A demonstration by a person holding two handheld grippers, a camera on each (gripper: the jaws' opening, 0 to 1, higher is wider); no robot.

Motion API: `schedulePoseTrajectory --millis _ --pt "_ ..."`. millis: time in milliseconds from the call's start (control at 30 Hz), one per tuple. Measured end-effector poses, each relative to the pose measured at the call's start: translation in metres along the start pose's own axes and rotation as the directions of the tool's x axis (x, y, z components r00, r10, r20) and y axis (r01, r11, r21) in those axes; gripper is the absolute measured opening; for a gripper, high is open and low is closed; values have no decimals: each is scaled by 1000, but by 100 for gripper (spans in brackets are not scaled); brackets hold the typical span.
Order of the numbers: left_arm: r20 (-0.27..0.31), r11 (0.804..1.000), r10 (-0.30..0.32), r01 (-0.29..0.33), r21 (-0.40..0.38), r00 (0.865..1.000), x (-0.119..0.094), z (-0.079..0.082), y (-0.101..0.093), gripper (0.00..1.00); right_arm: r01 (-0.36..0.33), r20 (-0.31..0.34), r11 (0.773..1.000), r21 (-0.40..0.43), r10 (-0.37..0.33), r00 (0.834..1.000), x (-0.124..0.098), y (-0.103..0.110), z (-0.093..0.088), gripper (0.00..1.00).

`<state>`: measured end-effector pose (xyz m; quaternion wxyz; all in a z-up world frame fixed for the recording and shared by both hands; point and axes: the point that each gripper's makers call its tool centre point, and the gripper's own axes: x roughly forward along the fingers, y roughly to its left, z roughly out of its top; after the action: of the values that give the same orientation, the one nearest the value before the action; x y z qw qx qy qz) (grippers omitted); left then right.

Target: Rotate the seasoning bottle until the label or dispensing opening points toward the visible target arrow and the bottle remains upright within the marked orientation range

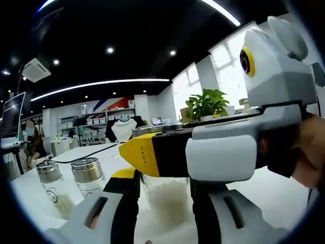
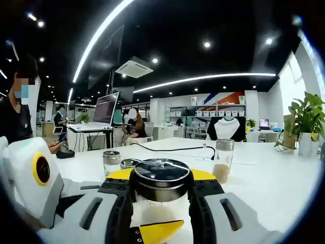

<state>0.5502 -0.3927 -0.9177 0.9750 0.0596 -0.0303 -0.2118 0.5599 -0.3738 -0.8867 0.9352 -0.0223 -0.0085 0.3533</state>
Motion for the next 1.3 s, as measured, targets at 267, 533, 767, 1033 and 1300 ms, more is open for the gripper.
schedulePoseTrajectory --millis 267,533,767,1033,1300 --pt "5 997 -70 70 -34 998 -2 0 0 40 -59 15 998 17 59 998 -2 6 1 39" --pt "-16 983 -179 179 -28 984 -8 0 0 39 -168 40 986 2 168 985 -3 4 7 39" --pt "5 961 -268 268 -67 963 -9 4 2 38 -253 13 967 0 253 967 -1 6 7 39" --pt "-7 931 -365 365 -16 931 -5 5 -2 40 -386 -1 922 9 386 922 -3 13 4 39" --pt "4 886 -464 464 3 886 -5 7 -10 42 -499 -20 867 13 499 867 -9 18 2 39"
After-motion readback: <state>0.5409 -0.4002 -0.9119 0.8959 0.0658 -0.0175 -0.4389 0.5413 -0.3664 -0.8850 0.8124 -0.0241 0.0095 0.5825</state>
